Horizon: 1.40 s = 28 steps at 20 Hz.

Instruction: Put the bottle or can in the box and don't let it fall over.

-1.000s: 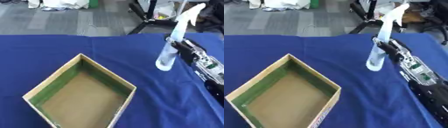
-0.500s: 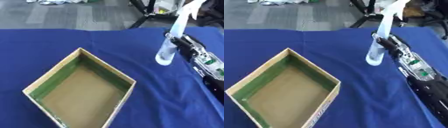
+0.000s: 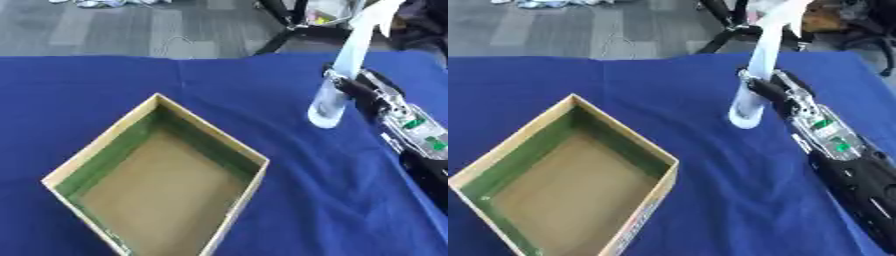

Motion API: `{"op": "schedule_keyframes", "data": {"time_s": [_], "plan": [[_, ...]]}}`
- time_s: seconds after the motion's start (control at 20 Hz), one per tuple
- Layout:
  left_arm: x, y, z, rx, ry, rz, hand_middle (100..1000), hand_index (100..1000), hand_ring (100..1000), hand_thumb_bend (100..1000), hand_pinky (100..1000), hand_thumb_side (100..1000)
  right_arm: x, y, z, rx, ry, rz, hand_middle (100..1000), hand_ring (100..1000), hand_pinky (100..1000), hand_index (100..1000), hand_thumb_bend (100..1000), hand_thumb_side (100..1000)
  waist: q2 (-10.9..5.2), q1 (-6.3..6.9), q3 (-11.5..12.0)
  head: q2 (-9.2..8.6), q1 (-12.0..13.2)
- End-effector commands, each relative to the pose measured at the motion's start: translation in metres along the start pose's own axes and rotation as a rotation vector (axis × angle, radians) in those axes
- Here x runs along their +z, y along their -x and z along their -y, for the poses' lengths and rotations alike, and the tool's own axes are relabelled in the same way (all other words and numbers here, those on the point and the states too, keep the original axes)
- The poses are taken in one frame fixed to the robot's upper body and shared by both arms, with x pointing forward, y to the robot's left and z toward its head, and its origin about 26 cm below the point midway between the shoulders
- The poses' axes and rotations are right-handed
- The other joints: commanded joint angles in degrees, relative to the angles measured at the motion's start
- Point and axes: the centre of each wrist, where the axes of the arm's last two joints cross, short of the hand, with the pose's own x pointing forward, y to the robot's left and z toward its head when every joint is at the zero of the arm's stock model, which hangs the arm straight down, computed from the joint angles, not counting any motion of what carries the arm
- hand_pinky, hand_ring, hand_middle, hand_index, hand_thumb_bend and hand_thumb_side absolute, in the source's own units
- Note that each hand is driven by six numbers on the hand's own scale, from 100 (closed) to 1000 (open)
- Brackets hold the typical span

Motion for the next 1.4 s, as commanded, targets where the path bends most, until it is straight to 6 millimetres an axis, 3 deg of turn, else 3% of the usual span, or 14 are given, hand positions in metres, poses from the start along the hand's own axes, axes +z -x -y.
{"op": "schedule_keyframes", "data": {"time_s": [0.05,0.2,0.4,0.95,1.4], "plan": [[-0.004,-0.008,0.0,-0.007,0.012,0.026,1000,730,1000,480,946,601,0.0,-0.004,0.005,0.005,0.036,0.016,1000,1000,970,734,100,436,-1.3,0.24,0.0,-0.11,-0.2],[-0.004,-0.008,0.001,-0.005,0.012,0.027,1000,730,1000,480,946,601,0.0,-0.002,0.004,0.016,0.054,0.026,1000,1000,980,704,100,432,-1.29,0.26,0.0,-0.17,-0.3],[-0.004,-0.008,0.001,-0.002,0.013,0.027,1000,728,1000,475,946,600,-0.002,0.001,0.004,0.017,0.089,0.03,949,918,956,590,100,441,-1.25,0.27,0.0,-0.24,-0.3],[-0.005,-0.009,0.002,0.004,0.017,0.03,1000,724,1000,472,946,597,-0.004,-0.002,0.005,0.028,0.139,0.133,611,545,909,198,100,446,-1.39,0.21,0.2,-0.24,-0.5],[-0.005,-0.009,0.002,0.003,0.018,0.03,1000,723,1000,473,945,596,-0.003,-0.015,0.006,-0.065,0.189,0.254,562,482,817,176,100,470,-1.68,0.14,0.1,-0.05,-0.5]]}}
